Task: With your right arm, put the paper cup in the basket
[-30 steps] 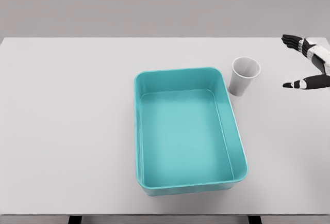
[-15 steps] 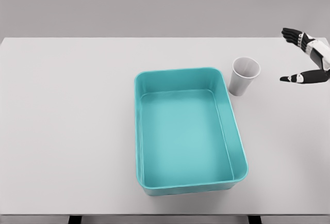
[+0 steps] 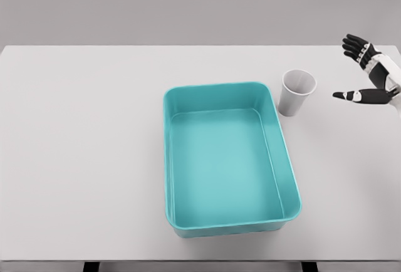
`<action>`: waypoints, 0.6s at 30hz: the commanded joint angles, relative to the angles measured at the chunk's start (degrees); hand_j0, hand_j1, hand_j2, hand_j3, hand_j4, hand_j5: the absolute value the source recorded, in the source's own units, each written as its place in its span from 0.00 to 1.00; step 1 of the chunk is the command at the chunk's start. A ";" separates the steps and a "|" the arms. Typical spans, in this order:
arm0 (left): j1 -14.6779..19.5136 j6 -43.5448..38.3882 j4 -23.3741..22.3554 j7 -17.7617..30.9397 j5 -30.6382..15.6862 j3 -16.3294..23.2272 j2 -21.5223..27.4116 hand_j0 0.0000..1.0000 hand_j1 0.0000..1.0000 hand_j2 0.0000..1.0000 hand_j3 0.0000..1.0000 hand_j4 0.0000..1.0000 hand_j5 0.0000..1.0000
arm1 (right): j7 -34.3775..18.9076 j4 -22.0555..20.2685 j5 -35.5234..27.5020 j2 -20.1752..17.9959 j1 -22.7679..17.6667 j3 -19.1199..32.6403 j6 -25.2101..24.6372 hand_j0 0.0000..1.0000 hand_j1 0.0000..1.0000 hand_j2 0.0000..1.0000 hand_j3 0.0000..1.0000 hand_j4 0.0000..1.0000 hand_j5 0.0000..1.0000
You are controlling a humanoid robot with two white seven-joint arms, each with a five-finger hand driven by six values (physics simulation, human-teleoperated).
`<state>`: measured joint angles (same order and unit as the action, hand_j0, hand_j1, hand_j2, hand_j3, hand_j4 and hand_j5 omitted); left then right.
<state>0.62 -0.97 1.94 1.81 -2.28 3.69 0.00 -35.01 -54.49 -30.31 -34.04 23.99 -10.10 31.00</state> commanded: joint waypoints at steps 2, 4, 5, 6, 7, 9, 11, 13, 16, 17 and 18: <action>0.00 0.00 -0.01 0.04 -0.01 0.00 0.00 1.00 1.00 1.00 1.00 1.00 1.00 | 0.01 1.05 -2.91 0.99 0.00 -0.36 -1.55 1.00 1.00 1.00 1.00 1.00 1.00; 0.00 0.00 -0.01 0.04 -0.01 0.00 0.00 1.00 1.00 1.00 1.00 1.00 1.00 | 0.01 1.14 -2.91 0.90 -0.09 -1.41 -2.69 1.00 1.00 1.00 1.00 1.00 1.00; 0.00 0.00 -0.01 0.04 -0.01 0.00 0.00 1.00 1.00 1.00 1.00 1.00 1.00 | 0.01 1.23 -2.91 0.73 0.00 -2.99 -3.49 1.00 1.00 1.00 1.00 1.00 1.00; 0.00 0.00 -0.01 0.04 -0.01 0.00 0.00 1.00 1.00 1.00 1.00 1.00 1.00 | 0.01 1.23 -2.91 0.64 0.09 -3.70 -3.84 1.00 1.00 1.00 1.00 1.00 1.00; 0.00 0.00 -0.01 0.04 -0.01 0.00 0.00 1.00 1.00 1.00 1.00 1.00 1.00 | 0.01 1.32 -2.82 0.73 0.09 -4.05 -4.36 1.00 1.00 1.00 1.00 1.00 1.00; 0.00 0.00 -0.01 0.04 -0.01 0.00 0.00 1.00 1.00 1.00 1.00 1.00 1.00 | 0.01 2.72 -2.82 0.82 0.61 -5.36 -4.80 1.00 1.00 1.00 1.00 1.00 1.00; 0.00 0.00 -0.01 0.04 -0.01 0.00 0.00 1.00 1.00 1.00 1.00 1.00 1.00 | 0.01 3.43 -2.82 0.90 0.88 -6.16 -4.81 1.00 1.00 1.00 1.00 1.00 1.00; 0.00 0.00 -0.01 -0.05 -0.01 0.00 0.00 1.00 1.00 1.00 1.00 1.00 1.00 | 0.01 3.60 -2.82 0.90 0.88 -6.25 -4.81 1.00 1.00 1.00 1.00 1.00 1.00; 0.00 0.00 -0.01 -0.05 -0.01 0.00 0.00 1.00 1.00 1.00 1.00 1.00 1.00 | 0.01 4.92 -2.82 2.13 1.84 -7.13 -4.72 1.00 1.00 1.00 1.00 1.00 1.00; 0.00 0.00 -0.01 0.04 -0.01 0.00 0.00 1.00 1.00 1.00 1.00 1.00 1.00 | 0.01 5.01 -2.82 2.22 2.20 -7.65 -4.81 1.00 1.00 1.00 1.00 1.00 1.00; 0.00 0.00 -0.01 0.04 -0.01 0.00 0.00 1.00 1.00 1.00 1.00 1.00 1.00 | 0.01 5.10 -2.82 2.48 2.81 -7.92 -4.81 1.00 1.00 1.00 1.00 1.00 1.00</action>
<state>0.62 -0.97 1.94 1.81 -2.28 3.69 0.00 -35.00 -49.81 -32.78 -31.96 26.89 -17.30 26.30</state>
